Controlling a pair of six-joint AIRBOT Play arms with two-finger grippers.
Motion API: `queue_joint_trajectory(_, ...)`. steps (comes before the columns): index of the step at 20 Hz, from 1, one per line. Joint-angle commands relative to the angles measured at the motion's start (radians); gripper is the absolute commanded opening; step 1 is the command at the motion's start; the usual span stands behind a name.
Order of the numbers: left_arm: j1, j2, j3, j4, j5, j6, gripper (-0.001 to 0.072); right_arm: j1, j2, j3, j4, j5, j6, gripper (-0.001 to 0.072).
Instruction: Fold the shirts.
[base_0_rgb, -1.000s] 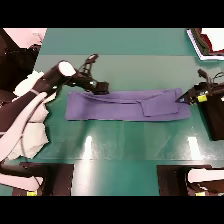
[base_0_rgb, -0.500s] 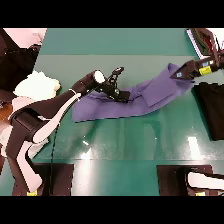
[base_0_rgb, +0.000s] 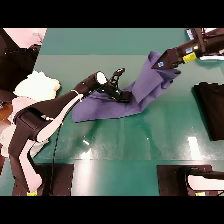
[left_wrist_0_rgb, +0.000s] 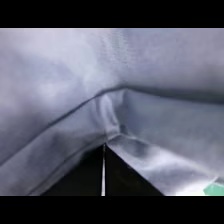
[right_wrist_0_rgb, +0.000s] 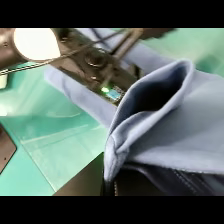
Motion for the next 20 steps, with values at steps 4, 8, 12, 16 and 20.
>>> queue_joint_trajectory(4,0.0,0.004,0.117,0.101,-0.15,0.001,0.0025,0.073,-0.052,0.085,-0.001,0.026,0.006,0.0013)
queue_joint_trajectory(8,0.08,0.051,0.18,0.208,-0.248,-0.029,0.0024,0.088,-0.053,0.085,-0.001,0.023,0.005,0.0012)
queue_joint_trajectory(12,0.251,0.201,0.18,0.345,-0.323,-0.047,0.0025,0.14,-0.065,0.085,0.003,-0.033,0.005,0.0013)
queue_joint_trajectory(16,0.44,0.378,0.18,0.438,-0.395,-0.04,0.0026,0.309,-0.163,0.085,0.066,-0.152,-0.046,0.0015)
queue_joint_trajectory(20,0.592,0.521,0.18,0.451,-0.405,-0.025,0.0026,0.557,-0.357,0.109,0.181,-0.468,-0.211,0.0323)
